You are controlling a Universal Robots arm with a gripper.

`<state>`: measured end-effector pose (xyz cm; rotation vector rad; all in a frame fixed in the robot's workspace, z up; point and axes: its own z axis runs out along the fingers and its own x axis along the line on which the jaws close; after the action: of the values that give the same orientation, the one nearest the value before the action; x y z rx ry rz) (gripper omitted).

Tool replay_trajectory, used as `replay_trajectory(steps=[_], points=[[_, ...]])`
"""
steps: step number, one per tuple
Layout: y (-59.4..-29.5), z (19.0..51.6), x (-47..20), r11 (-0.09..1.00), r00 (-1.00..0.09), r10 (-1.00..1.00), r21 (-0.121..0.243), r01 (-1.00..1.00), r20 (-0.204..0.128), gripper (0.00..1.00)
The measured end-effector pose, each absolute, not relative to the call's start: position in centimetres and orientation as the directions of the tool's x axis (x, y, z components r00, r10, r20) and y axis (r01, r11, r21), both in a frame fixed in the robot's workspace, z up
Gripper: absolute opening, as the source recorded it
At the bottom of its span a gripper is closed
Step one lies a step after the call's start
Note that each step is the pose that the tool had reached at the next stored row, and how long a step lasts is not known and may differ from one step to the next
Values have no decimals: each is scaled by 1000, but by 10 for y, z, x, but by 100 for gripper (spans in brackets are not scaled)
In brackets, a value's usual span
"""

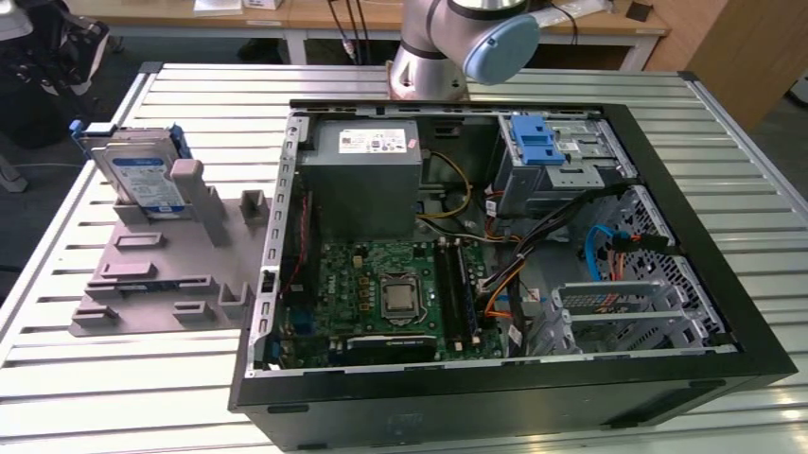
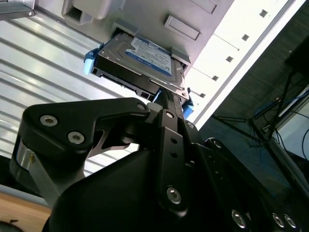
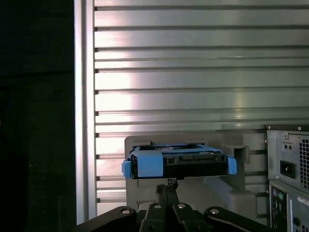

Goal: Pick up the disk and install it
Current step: 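Pick up the disk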

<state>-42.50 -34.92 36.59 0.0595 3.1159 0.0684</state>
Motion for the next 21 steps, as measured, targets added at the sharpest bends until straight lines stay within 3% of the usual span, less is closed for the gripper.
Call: replay_trajectory(steps=[21], points=[[-349,366,-425,988,-989,-147,44,-148,-24,11]])
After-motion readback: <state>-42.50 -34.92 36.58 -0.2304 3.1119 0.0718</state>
